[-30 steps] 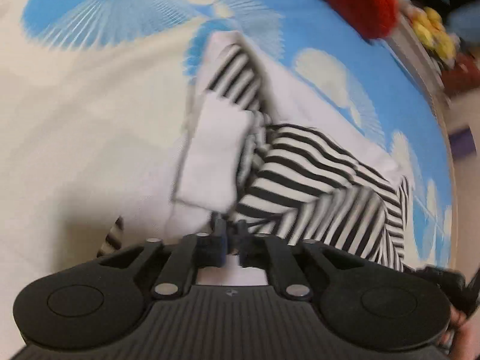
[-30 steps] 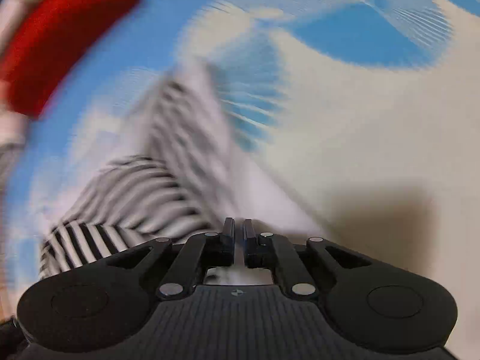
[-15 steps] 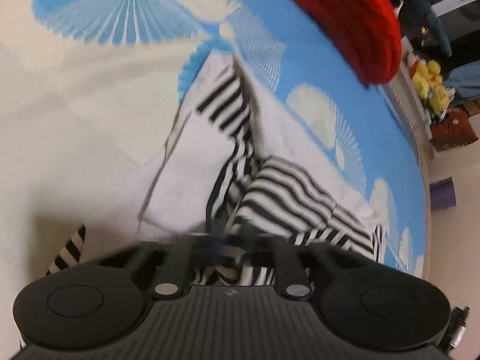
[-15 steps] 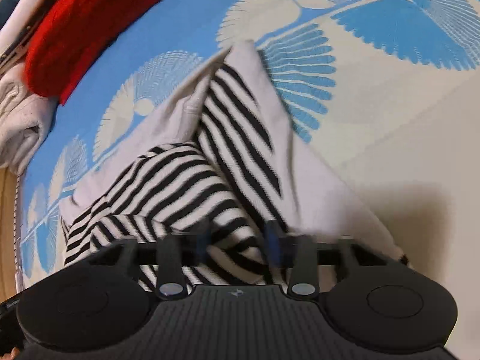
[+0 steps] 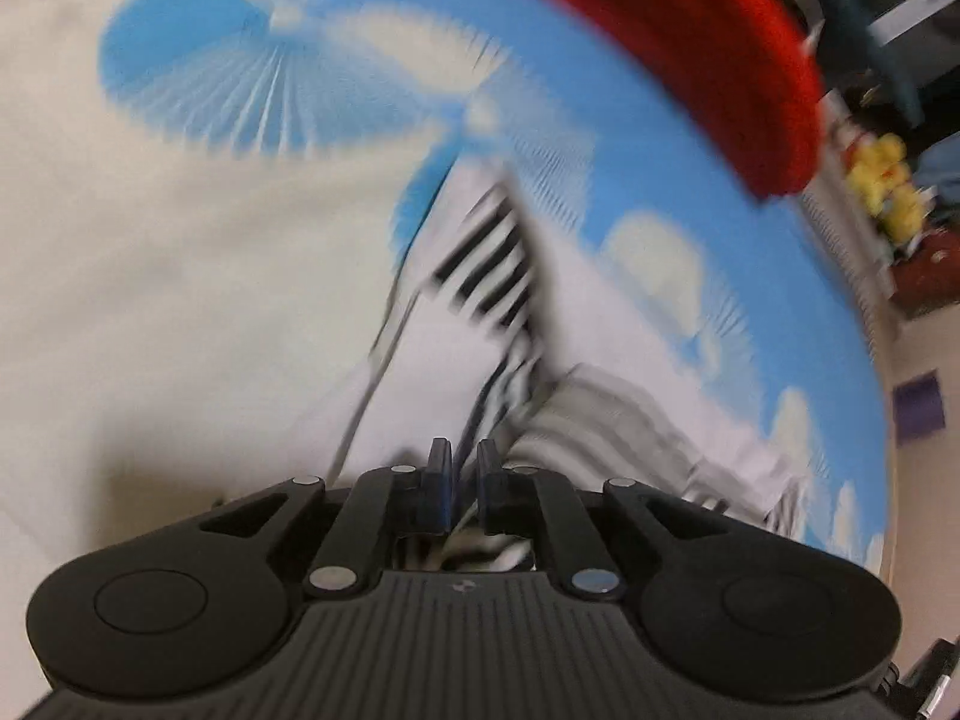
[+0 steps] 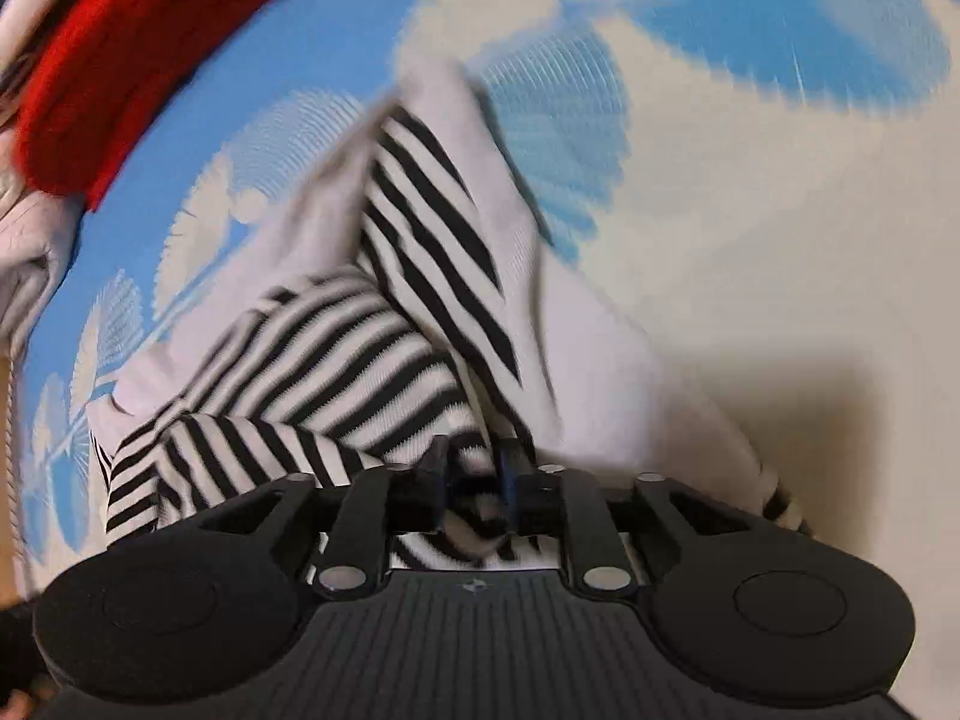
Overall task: Fold small clothes
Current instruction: 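Release the hem with both grippers and lift away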
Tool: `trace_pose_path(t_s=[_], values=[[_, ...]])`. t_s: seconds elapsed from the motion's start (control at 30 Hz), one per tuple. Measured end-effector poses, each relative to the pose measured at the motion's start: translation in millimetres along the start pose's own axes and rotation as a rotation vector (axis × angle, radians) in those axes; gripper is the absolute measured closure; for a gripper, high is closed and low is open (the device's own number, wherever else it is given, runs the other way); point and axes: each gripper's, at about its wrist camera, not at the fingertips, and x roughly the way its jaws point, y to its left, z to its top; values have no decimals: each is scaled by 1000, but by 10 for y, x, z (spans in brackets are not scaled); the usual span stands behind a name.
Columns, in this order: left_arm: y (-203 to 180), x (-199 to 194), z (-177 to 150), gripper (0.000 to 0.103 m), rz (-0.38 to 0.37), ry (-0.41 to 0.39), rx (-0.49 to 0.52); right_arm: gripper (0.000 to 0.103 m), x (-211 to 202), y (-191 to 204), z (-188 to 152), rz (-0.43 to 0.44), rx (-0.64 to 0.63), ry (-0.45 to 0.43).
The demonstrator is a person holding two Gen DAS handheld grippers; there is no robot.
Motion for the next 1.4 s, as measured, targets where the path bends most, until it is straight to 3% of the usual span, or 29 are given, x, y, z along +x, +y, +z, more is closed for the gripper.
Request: trace_pose_path(t_s=[0.03, 0.1, 0.17, 0.23, 0.27, 0.33, 0.4, 0.5, 0.63, 0.73, 0.8, 0.93, 1.1, 1.2, 1.4], values=[[-66, -100, 2, 96, -15, -63, 35, 70, -84, 25, 16, -23, -14, -59], [-181, -202, -3, 96, -90, -111, 86, 64, -254, 80, 28, -21, -53, -162], [-279, -142, -25, 96, -210, -45, 112, 64, -338, 125, 27, 47, -89, -209], [-340, -17, -109, 93, -242, 46, 130, 64, -286, 146, -3, 163, -95, -166], [-358, 64, -153, 93, -215, 86, 141, 64, -204, 153, -20, 217, -80, -112], [-347, 282, -234, 93, -69, 170, 177, 62, 13, 123, -61, 272, -35, 25], [-231, 443, -278, 101, 97, 206, 188, 61, 248, 70, -142, 180, -17, 158], [-189, 391, -238, 100, 73, 181, 147, 62, 302, 49, -187, 137, -18, 181], [-352, 172, -194, 96, 0, 63, 210, 59, 124, 121, -150, 182, -62, 94], [-246, 339, -263, 96, 92, 151, 170, 59, 224, 32, -176, 102, -56, 131], [-175, 387, -318, 98, 110, 192, 159, 60, 247, -24, -151, 102, -26, 142], [-374, 74, -353, 97, 73, 89, 314, 59, 37, 49, -172, 126, -61, 49], [-370, -376, -374, 97, -34, -34, 322, 59, -445, 67, -199, 156, -143, -110], [-373, -678, -423, 97, -52, -119, 358, 59, -769, 65, -293, 170, -206, -216], [-147, -1319, -661, 97, -72, -90, 386, 59, -1511, -215, -566, 179, -192, -329]])
